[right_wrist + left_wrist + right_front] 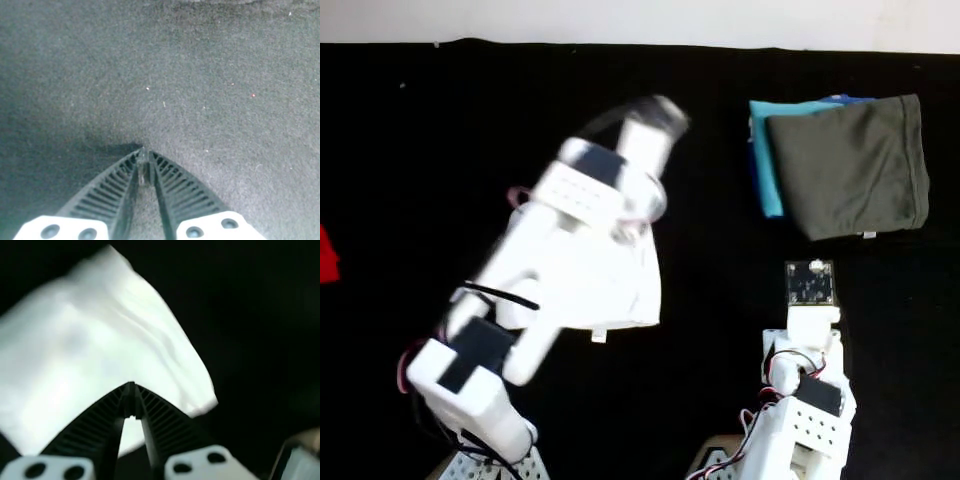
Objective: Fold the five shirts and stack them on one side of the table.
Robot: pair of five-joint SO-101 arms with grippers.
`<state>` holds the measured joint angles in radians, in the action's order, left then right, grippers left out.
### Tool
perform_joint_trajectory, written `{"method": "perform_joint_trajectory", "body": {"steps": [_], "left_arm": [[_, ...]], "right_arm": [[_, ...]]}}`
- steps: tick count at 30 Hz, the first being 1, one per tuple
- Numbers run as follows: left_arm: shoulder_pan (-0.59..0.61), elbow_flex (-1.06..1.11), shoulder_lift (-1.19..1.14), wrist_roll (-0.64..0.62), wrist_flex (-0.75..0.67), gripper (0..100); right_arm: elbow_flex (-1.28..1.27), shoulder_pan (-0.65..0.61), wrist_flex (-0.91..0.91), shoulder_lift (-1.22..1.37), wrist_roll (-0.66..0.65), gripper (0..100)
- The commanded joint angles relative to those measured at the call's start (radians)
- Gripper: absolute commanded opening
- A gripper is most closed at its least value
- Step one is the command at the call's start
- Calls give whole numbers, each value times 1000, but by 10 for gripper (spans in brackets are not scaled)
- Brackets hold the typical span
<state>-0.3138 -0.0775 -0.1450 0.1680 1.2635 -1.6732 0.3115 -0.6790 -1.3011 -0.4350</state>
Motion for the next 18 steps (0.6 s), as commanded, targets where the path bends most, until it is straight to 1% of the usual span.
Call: {"method": "perform_joint_trajectory", "body": {"steps": [1,5,10,14,18], "left_arm": [[53,-41,-19,12,-104,13],[35,-51,-134,14,-137,16],[-25,-51,-251,12,-239,17],[-97,-51,-309,12,-304,17],[-110,-51,-321,11,-331,17]], "right_arm": [[-87,10,1,-16,-3,5],[-87,10,1,-16,-3,5],[-87,10,1,-16,-3,5],[-87,10,1,-16,-3,5],[-87,10,1,-16,-3,5]]}}
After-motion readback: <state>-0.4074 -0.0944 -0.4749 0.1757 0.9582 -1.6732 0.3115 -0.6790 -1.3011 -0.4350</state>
